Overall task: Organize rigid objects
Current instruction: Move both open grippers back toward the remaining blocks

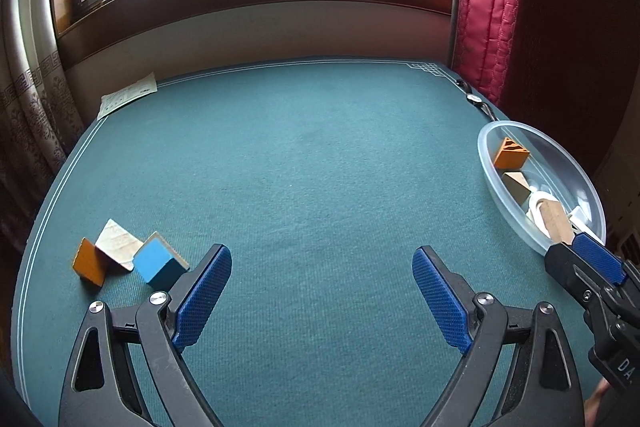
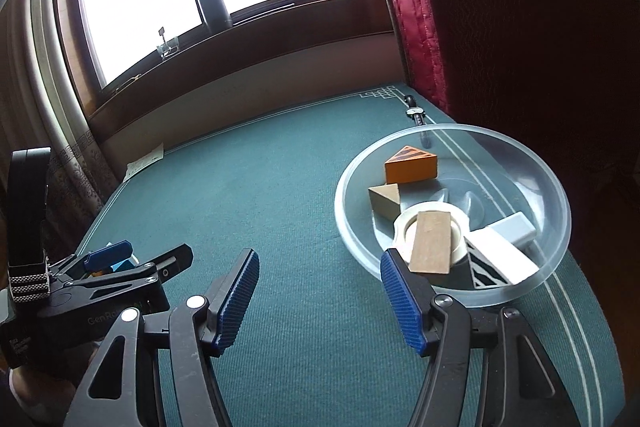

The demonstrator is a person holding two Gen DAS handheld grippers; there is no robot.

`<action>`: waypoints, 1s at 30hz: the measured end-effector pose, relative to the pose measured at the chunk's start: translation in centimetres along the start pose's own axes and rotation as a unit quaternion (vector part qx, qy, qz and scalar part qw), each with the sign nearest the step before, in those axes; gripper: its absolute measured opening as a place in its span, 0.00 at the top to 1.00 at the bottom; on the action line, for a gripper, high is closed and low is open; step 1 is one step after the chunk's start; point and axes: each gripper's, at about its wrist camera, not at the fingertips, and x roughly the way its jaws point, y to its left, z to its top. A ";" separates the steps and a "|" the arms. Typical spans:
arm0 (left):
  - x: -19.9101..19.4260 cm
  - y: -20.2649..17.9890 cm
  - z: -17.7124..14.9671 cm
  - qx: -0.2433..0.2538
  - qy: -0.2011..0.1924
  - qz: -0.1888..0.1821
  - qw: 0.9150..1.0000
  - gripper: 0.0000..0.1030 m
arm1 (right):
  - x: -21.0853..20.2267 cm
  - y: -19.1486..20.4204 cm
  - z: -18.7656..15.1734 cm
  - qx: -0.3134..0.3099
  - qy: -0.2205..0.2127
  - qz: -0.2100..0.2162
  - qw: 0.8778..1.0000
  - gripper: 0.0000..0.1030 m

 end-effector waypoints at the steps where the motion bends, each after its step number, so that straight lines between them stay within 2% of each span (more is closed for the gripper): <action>1: -0.1 0.6 -0.2 -0.004 0.000 0.003 1.000 0.10 | 0.3 0.5 -0.2 -0.002 0.004 0.003 1.000 0.35; 15: -1.2 9.6 -2.8 -0.059 0.004 0.049 0.997 0.10 | 3.2 6.6 -2.7 -0.037 0.053 0.036 0.997 0.35; 24: -1.9 16.5 -4.4 -0.125 0.000 0.085 0.988 0.10 | 4.6 8.2 -3.7 -0.052 0.076 0.038 0.995 0.35; 30: -1.6 19.4 -4.7 -0.156 0.000 0.102 0.982 0.10 | 5.2 8.6 -4.0 -0.055 0.085 0.039 0.994 0.35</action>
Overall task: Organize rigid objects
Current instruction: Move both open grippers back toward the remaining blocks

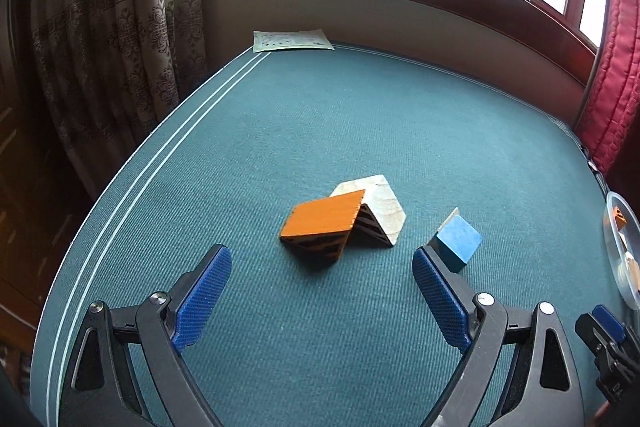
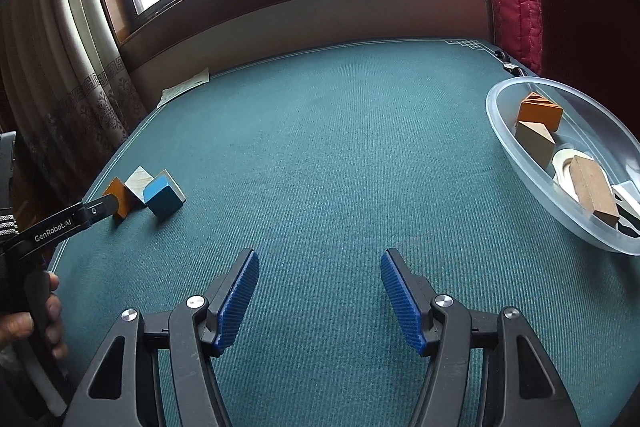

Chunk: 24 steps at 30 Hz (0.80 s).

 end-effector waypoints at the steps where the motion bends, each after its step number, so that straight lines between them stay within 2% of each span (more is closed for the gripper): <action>1: 0.2 0.2 0.1 -0.002 0.001 0.002 1.000 0.10 | 0.1 0.0 0.0 0.000 0.001 0.000 1.000 0.35; 14: 3.1 1.3 0.5 -0.012 0.024 0.039 0.999 0.10 | 0.5 0.0 -0.1 0.003 0.010 0.003 1.000 0.35; 17: 3.0 2.3 0.5 -0.021 0.025 0.034 0.999 0.10 | 0.5 0.0 -0.2 0.002 0.011 0.004 1.000 0.35; 20: 2.7 3.1 0.5 -0.020 0.020 0.057 0.998 0.10 | 0.5 0.1 -0.2 0.001 0.011 0.004 1.000 0.35; 24: 2.0 5.1 0.4 -0.035 0.019 0.067 0.997 0.10 | 0.6 0.5 -0.2 -0.004 0.013 0.006 1.000 0.35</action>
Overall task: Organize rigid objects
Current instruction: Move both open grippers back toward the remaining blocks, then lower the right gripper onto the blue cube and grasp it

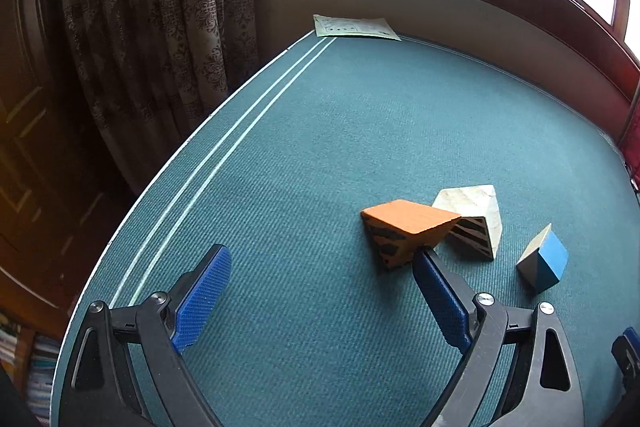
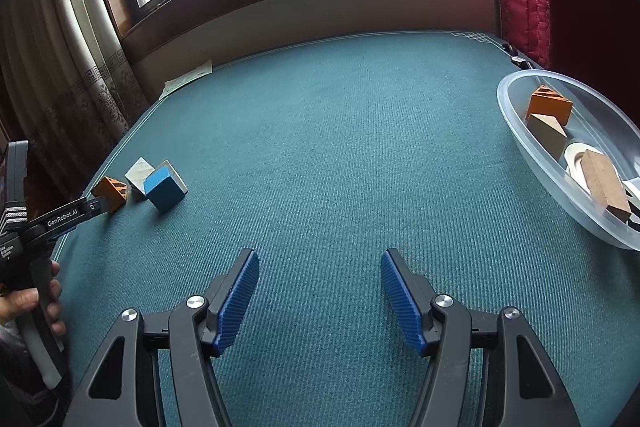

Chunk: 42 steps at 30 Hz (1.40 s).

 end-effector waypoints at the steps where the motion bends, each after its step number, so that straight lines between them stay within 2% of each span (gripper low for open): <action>1: -0.1 0.4 -0.1 -0.004 0.001 0.001 1.000 0.10 | 0.0 0.1 0.0 -0.003 0.001 0.001 1.000 0.35; 9: -0.7 1.4 -0.6 -0.009 -0.003 -0.013 1.000 0.10 | 1.4 3.1 0.7 -0.039 0.022 0.034 0.998 0.35; 25: -0.5 1.1 -1.6 -0.008 0.002 -0.039 0.999 0.10 | 5.6 10.3 3.6 -0.106 0.027 0.098 0.989 0.36; 29: -0.6 1.1 -1.8 -0.009 0.001 -0.041 0.999 0.10 | 6.5 11.4 4.2 -0.118 0.029 0.104 0.987 0.52; 33: -0.5 1.1 -1.8 -0.010 0.001 -0.043 0.999 0.10 | 7.4 11.9 4.4 -0.122 0.034 0.103 0.987 0.56; 35: -0.5 1.1 -1.8 -0.010 0.001 -0.043 0.999 0.10 | 7.5 11.9 4.4 -0.123 0.036 0.104 0.986 0.63; 42: -0.5 1.1 -1.8 -0.009 0.001 -0.043 0.999 0.10 | 7.2 11.2 4.4 -0.116 0.032 0.106 0.987 0.63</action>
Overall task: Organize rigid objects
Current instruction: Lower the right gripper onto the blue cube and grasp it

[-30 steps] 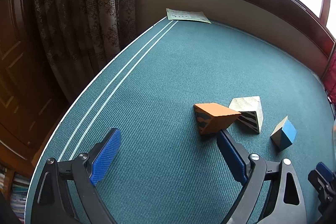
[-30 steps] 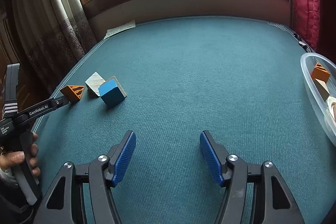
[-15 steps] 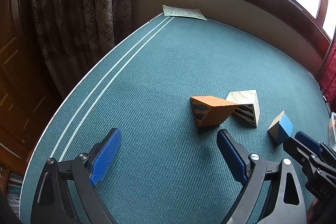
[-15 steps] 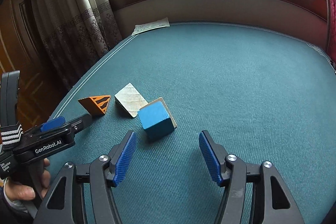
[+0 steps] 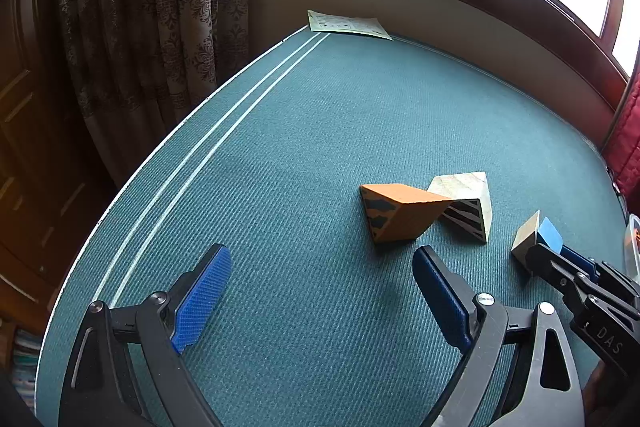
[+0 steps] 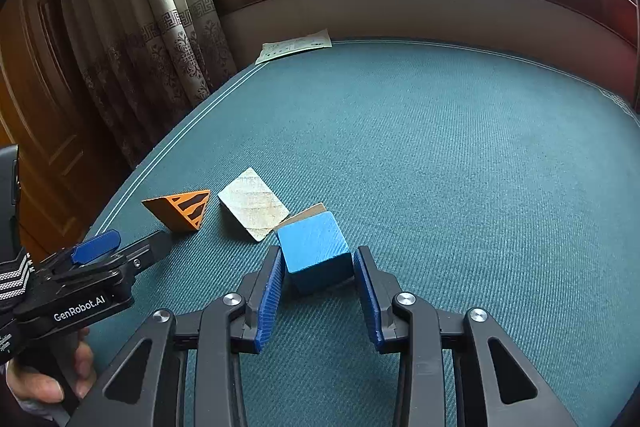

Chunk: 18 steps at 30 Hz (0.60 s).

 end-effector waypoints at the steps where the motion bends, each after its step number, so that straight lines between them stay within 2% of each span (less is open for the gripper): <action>1: 0.0 -0.1 0.0 0.000 0.000 0.000 1.000 0.10 | -0.2 -0.2 -0.1 0.001 -0.001 -0.001 1.000 0.63; 18: 0.3 -2.0 0.5 0.018 -0.001 -0.002 1.000 0.10 | -3.0 -2.8 -2.8 0.032 -0.001 -0.018 0.999 0.63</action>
